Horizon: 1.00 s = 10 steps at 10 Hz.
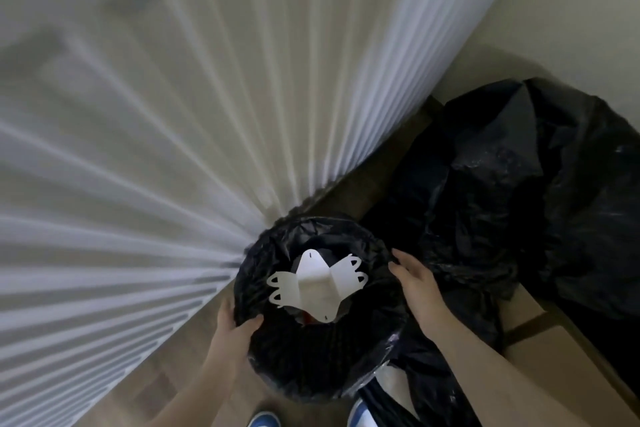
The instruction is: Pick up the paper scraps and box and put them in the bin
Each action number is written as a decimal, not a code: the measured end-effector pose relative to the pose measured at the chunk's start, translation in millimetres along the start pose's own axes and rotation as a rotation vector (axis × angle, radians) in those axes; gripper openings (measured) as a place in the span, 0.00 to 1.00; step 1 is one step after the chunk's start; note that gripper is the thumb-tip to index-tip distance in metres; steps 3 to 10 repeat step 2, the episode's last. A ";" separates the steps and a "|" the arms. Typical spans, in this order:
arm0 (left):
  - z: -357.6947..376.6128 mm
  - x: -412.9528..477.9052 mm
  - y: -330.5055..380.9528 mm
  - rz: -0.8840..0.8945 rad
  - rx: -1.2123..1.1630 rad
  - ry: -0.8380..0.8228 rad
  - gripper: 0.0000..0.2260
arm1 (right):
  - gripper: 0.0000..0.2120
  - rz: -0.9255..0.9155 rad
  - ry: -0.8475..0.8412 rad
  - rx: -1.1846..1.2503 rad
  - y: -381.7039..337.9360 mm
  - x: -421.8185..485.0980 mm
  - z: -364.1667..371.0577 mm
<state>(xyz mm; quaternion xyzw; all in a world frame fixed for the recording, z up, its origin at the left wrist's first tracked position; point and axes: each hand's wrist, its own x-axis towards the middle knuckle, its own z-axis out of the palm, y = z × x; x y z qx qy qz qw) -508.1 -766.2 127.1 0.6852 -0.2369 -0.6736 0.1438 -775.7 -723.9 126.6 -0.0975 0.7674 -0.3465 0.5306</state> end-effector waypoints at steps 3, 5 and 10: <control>15.3 -48.3 33.7 0.202 0.043 -0.021 0.29 | 0.21 -0.121 -0.008 0.088 -12.6 -32.6 2.6; 15.3 -48.3 33.7 0.202 0.043 -0.021 0.29 | 0.21 -0.121 -0.008 0.088 -12.6 -32.6 2.6; 15.3 -48.3 33.7 0.202 0.043 -0.021 0.29 | 0.21 -0.121 -0.008 0.088 -12.6 -32.6 2.6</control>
